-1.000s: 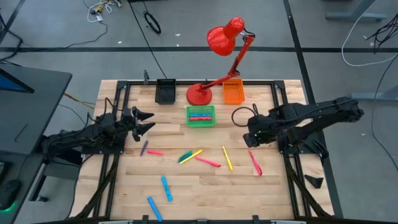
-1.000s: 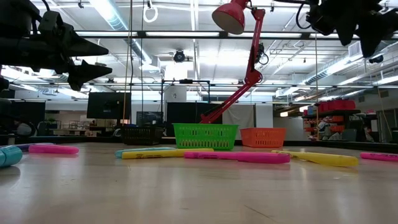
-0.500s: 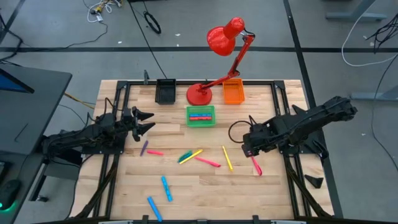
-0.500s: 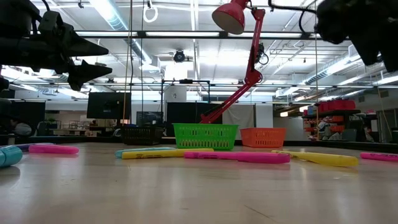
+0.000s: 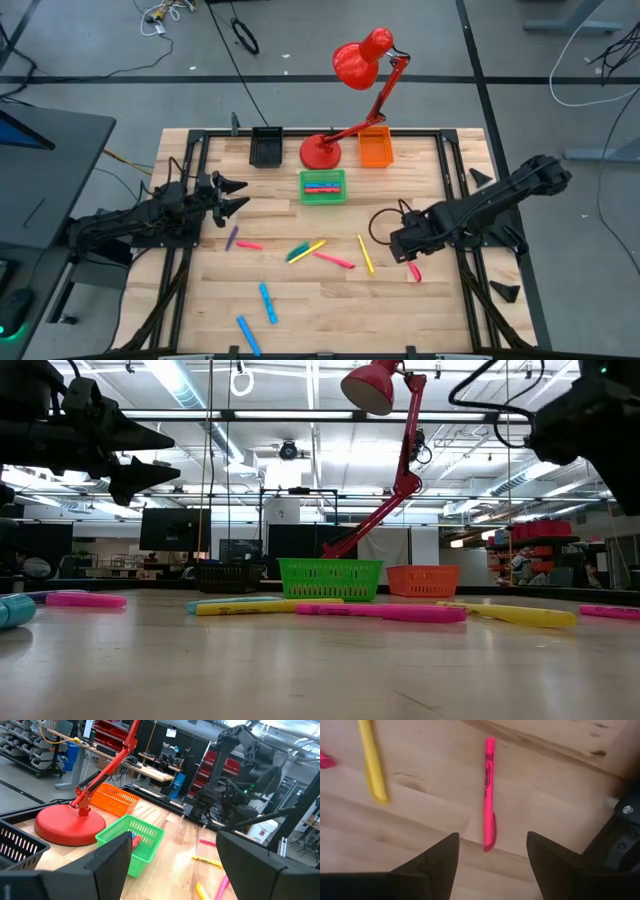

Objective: Pick & Place Markers
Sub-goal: Put the pink pen into the black basket

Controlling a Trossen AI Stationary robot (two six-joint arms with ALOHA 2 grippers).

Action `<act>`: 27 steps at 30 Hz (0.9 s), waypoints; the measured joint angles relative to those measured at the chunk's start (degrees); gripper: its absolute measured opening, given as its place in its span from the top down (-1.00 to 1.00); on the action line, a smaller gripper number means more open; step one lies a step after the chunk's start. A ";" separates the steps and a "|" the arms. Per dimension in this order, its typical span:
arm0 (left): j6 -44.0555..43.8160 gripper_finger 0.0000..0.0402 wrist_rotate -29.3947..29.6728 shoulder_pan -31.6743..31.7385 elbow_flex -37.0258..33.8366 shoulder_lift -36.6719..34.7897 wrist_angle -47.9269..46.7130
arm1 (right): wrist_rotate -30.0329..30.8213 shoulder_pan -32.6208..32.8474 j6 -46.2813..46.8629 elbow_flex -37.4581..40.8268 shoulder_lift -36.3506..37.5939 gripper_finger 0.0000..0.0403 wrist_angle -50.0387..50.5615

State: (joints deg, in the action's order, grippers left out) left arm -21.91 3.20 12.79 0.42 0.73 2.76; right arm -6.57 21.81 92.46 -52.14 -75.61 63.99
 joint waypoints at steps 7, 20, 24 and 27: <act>0.00 -0.47 0.02 0.01 -0.01 0.00 0.01 | -0.44 1.47 1.58 3.24 -1.14 -0.17 -3.90; 0.00 -0.47 0.02 0.01 0.01 0.00 -0.01 | -0.55 2.68 1.24 7.26 -8.51 -0.17 -14.38; 0.00 -0.47 0.00 0.00 -0.01 0.00 -0.01 | -0.50 2.68 1.14 8.82 -10.07 -0.17 -15.60; 0.00 -0.47 0.00 0.01 0.01 0.00 0.01 | 0.03 2.68 -0.11 9.63 -10.92 -0.17 -15.83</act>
State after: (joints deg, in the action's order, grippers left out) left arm -21.91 3.20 12.80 0.43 0.73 2.76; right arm -6.54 24.49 92.34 -42.51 -86.53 48.16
